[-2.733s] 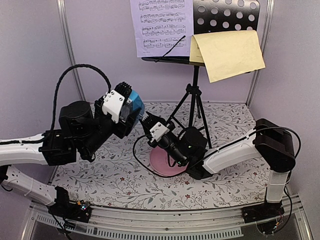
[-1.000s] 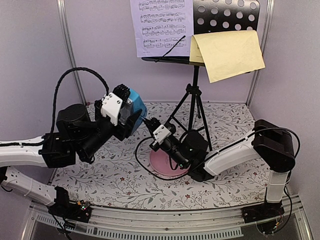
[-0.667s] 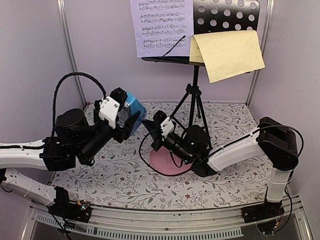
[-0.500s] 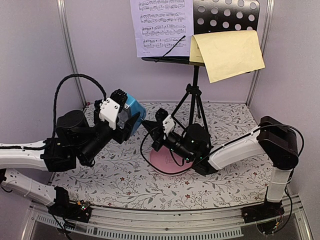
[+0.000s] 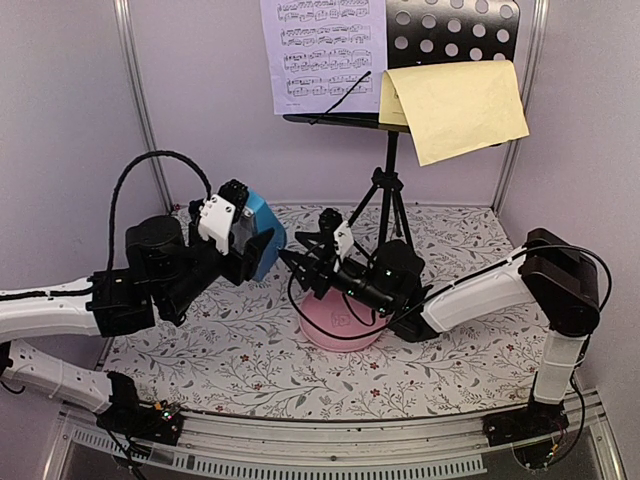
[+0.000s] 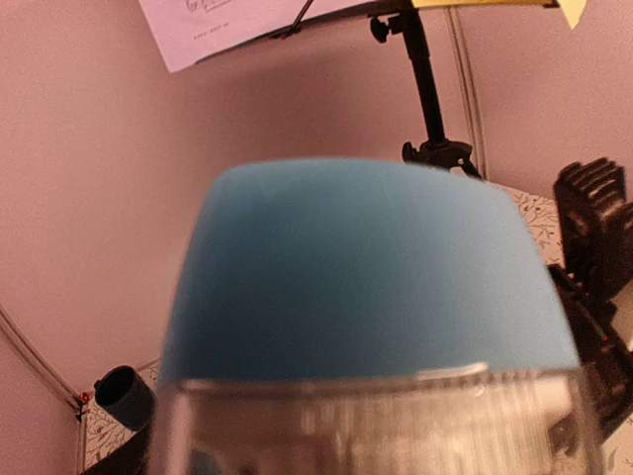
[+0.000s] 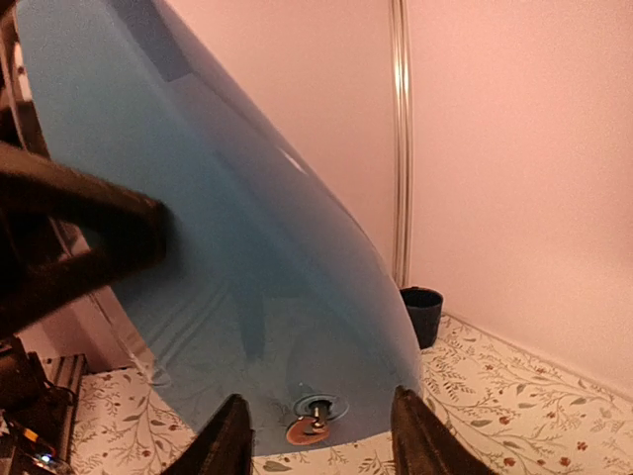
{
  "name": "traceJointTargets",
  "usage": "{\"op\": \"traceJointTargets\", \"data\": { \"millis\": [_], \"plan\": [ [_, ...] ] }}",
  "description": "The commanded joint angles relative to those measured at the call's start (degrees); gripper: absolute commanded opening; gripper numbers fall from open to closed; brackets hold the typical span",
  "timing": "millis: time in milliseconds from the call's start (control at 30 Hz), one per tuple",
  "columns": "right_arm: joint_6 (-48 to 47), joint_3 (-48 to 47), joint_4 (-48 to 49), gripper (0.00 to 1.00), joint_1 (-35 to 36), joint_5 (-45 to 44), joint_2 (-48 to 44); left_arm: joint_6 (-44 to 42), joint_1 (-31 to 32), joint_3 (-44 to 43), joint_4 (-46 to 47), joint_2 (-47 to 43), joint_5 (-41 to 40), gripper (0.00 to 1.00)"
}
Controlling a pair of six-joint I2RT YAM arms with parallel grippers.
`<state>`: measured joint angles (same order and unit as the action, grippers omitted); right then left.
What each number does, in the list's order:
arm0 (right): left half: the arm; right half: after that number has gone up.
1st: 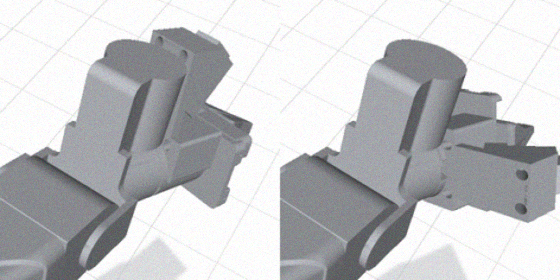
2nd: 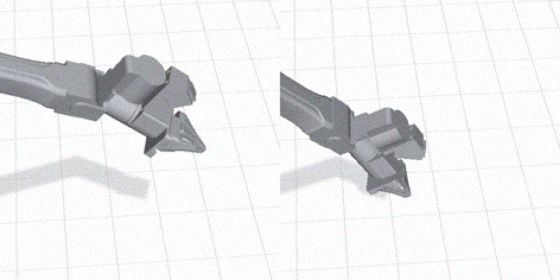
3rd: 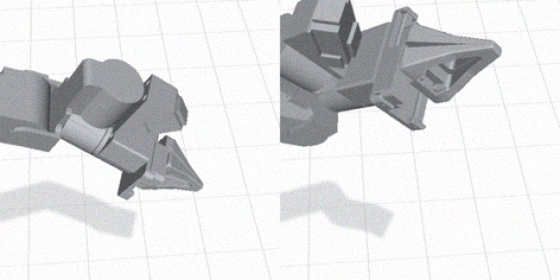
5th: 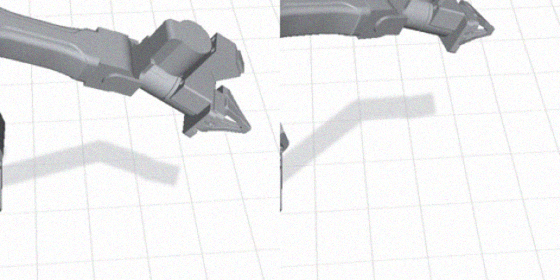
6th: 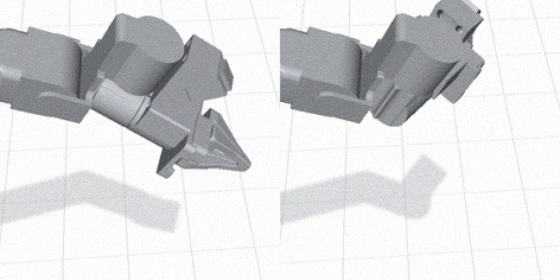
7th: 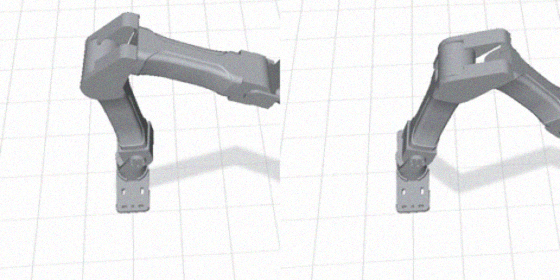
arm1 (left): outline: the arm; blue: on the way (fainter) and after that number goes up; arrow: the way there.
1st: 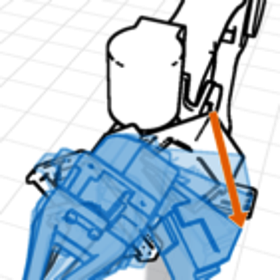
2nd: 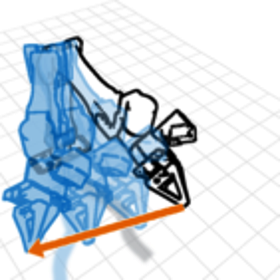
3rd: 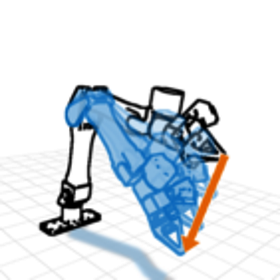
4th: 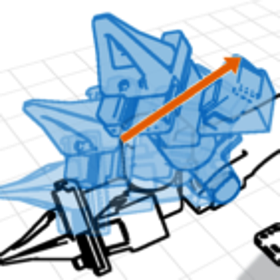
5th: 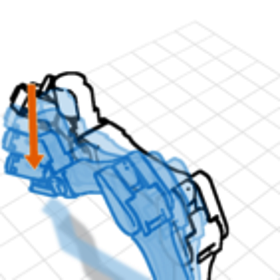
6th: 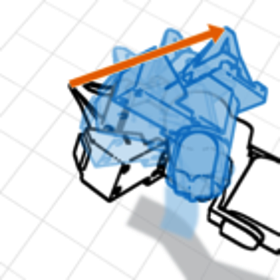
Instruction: Set up the instrument practice props
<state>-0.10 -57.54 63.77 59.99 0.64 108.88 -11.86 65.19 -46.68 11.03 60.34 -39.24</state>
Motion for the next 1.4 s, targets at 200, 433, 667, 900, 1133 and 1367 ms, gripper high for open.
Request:
{"op": "traceJointTargets", "data": {
  "millis": [200, 433, 667, 900, 1133, 1367],
  "plan": [
    [2.5, 7.2, -1.8, 0.84, 0.8, 3.0, -5.3, 17.0, -12.4, 7.0, -0.9, -2.6, 12.5, 0.04],
    [4.4, 5.2, -12.8, 0.91, 0.3, 2.2, -8.5, 25.5, -13.9, 14.1, 2.9, -2.1, 16.7, 0.04],
    [8.7, 1.9, -21.4, 0.92, -1.8, 5.3, -10.7, 29.3, -14.1, 18.2, 4.5, -1.1, 15.8, 0.04],
    [10.5, -0.1, -24.6, 0.93, -3.4, 8.6, -12.0, 31.5, -14.0, 20.8, 8.1, -0.3, 17.7, 0.09],
    [11.1, -2.4, -27.7, 0.93, -3.9, 9.5, -11.5, 30.1, -13.9, 20.9, 10.7, 2.4, 21.2, 0.17],
    [11.5, -3.9, -29.7, 0.94, -4.2, 10.3, -11.1, 28.1, -13.9, 20.5, 9.7, 4.1, 22.1, 0.23]
  ]
}}
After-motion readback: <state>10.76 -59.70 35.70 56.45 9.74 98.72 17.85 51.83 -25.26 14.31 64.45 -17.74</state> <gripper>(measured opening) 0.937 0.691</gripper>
